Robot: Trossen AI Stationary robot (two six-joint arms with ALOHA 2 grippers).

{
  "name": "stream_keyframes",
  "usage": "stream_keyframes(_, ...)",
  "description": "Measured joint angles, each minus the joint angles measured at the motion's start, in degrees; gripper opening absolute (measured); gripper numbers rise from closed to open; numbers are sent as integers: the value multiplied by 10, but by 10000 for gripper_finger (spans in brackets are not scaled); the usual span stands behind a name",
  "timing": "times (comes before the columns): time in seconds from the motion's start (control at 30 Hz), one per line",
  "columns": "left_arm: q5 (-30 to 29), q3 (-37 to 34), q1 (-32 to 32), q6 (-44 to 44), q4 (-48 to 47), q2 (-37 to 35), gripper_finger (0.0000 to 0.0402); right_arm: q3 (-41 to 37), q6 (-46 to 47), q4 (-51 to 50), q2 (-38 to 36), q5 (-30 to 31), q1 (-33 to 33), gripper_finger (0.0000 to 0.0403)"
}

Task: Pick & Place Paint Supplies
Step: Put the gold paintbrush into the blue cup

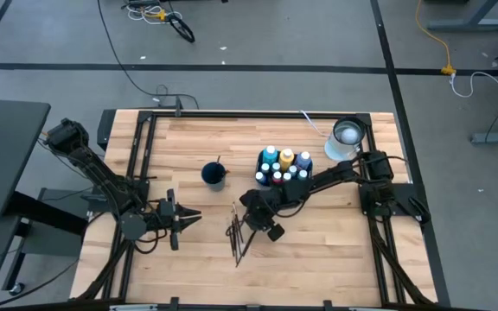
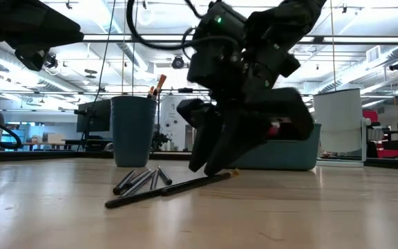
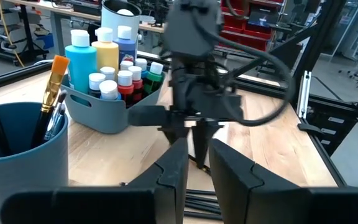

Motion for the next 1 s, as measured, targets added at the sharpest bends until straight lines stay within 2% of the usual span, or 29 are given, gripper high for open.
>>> stream_keyframes(0.33, -19, 0, 0, -11, 10, 0, 72, 0, -38, -41, -73, 108, 38, 135)
stream_keyframes(0.63, -21, 0, 0, -10, 14, 0, 72, -4, 49, -152, -106, 111, 45, 135)
stream_keyframes(1.0, -29, 0, 0, -14, 15, 0, 72, -78, 55, -132, -103, 109, 64, 135)
